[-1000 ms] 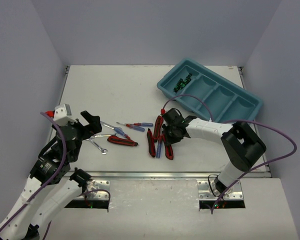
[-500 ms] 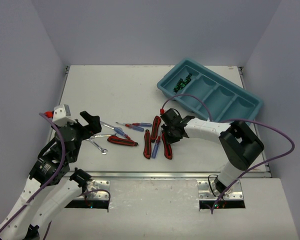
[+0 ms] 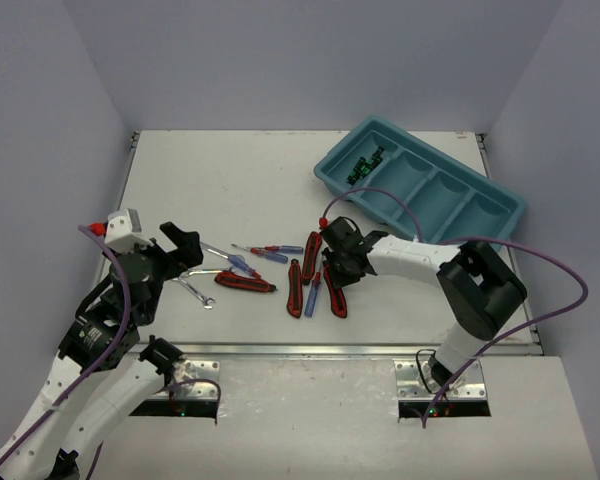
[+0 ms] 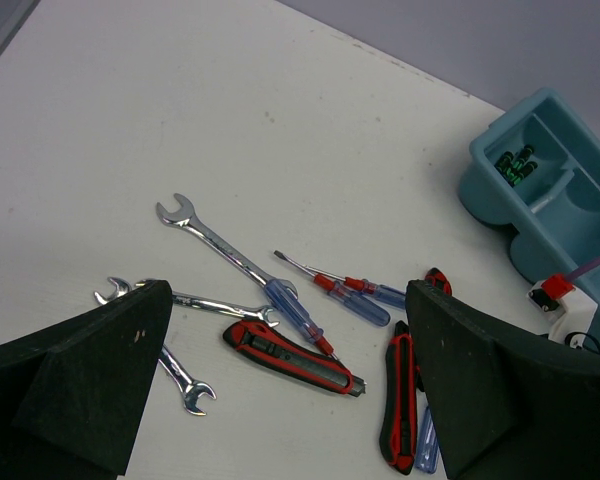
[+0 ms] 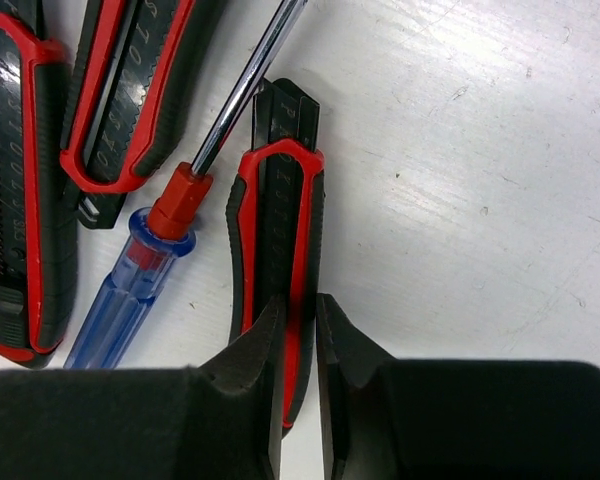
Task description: Sort the tools into containers
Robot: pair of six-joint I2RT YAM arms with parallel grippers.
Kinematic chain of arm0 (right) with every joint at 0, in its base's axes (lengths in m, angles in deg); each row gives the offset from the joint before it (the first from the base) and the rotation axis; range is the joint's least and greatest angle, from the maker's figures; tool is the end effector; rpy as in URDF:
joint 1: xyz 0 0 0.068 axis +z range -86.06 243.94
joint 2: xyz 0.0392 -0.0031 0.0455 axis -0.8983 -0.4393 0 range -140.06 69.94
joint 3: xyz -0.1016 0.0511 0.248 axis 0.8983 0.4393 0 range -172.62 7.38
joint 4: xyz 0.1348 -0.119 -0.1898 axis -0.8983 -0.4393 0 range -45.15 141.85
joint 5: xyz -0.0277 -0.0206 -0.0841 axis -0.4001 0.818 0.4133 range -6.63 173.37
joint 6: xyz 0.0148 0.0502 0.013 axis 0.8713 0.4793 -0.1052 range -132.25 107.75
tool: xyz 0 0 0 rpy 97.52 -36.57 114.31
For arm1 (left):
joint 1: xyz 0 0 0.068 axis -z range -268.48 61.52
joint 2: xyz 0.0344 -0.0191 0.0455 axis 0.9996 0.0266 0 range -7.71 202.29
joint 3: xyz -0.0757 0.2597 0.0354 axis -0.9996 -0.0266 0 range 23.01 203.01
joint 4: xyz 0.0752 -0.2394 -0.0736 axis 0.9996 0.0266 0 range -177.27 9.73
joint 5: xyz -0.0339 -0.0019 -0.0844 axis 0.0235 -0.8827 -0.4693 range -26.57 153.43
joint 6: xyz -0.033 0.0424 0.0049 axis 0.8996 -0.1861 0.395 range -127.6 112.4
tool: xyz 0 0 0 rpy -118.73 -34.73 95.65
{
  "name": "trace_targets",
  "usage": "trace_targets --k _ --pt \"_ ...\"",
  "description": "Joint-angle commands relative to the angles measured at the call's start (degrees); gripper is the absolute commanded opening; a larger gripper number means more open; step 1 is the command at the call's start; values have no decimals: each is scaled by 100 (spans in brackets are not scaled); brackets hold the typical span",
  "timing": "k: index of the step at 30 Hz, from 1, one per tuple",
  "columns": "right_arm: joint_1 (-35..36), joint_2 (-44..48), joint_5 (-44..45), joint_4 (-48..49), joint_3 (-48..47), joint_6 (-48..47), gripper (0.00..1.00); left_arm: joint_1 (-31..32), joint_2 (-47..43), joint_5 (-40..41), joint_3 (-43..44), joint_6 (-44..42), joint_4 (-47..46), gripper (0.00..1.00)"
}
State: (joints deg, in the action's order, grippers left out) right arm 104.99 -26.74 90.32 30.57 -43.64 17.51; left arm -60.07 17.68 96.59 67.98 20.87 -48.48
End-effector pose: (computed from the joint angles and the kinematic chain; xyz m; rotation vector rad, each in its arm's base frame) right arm 0.2349 0.1987 0.1419 -0.2357 2.7282 0.1882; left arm 0.0888 -0.0258 0.3311 -0.3845 1.8119 -0.1386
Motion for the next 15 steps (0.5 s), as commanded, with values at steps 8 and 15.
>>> trace_targets --k 8,15 --pt "-19 115 614 -614 197 -169 0 -45 -98 -15 6 -87 -222 100" --pt "-19 777 746 -776 136 -212 0 -45 -139 14 12 -83 -209 100"
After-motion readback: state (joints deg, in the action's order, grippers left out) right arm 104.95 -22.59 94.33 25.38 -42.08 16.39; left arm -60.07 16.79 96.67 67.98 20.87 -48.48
